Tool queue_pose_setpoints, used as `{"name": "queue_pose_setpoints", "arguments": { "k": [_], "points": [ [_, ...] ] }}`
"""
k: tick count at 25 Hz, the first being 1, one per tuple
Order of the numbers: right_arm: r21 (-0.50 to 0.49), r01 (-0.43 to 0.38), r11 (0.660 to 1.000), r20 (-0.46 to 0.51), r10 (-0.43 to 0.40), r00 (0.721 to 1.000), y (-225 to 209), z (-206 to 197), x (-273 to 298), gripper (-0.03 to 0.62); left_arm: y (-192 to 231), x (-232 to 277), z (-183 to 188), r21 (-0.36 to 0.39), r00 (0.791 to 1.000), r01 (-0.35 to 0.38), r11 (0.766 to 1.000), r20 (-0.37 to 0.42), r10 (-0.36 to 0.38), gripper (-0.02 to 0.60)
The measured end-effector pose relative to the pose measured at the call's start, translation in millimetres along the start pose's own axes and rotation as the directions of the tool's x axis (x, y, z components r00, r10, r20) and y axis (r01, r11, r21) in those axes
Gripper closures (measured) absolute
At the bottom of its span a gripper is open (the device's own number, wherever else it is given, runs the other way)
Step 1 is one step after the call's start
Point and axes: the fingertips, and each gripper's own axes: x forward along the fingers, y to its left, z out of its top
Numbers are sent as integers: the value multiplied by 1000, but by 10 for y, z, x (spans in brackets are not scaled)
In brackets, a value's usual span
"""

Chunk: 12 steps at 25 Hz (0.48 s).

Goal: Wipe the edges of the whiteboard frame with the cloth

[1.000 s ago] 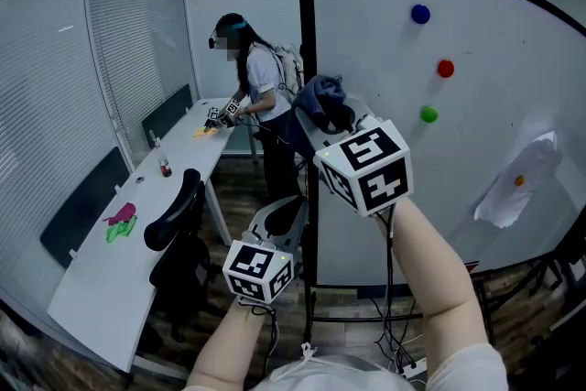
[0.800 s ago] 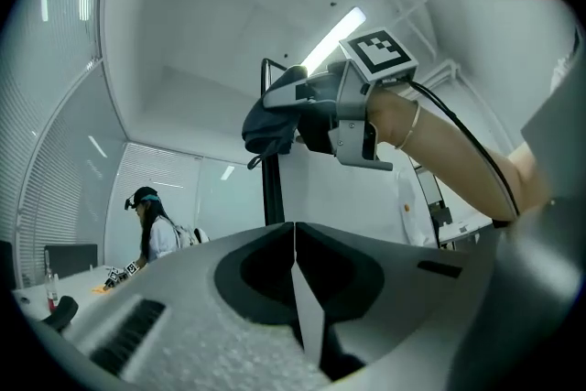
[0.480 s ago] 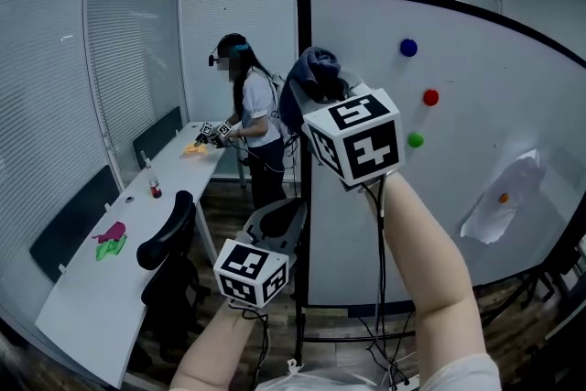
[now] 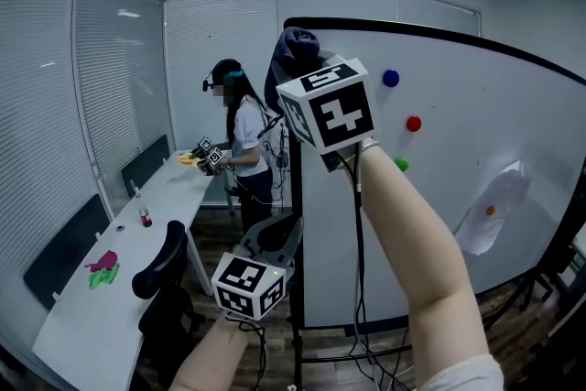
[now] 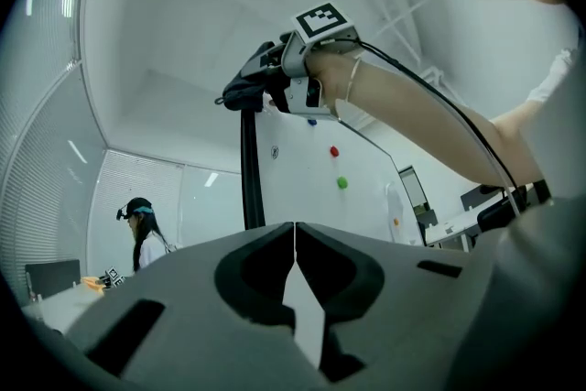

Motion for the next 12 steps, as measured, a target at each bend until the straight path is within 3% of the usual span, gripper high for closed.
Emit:
{"name": "queue_pose_setpoints", "arguments": {
  "k": [8,12],
  "points": [
    [30,32,999,84,-35,996,-242,302,-7,516,-63,220,160,-10,998,54,999,18,-53,561],
    [13,87,996,91,-87,992,-451,350,-99,516,-145,262,127,4,997,68,998,19,-68,561]
  ]
}}
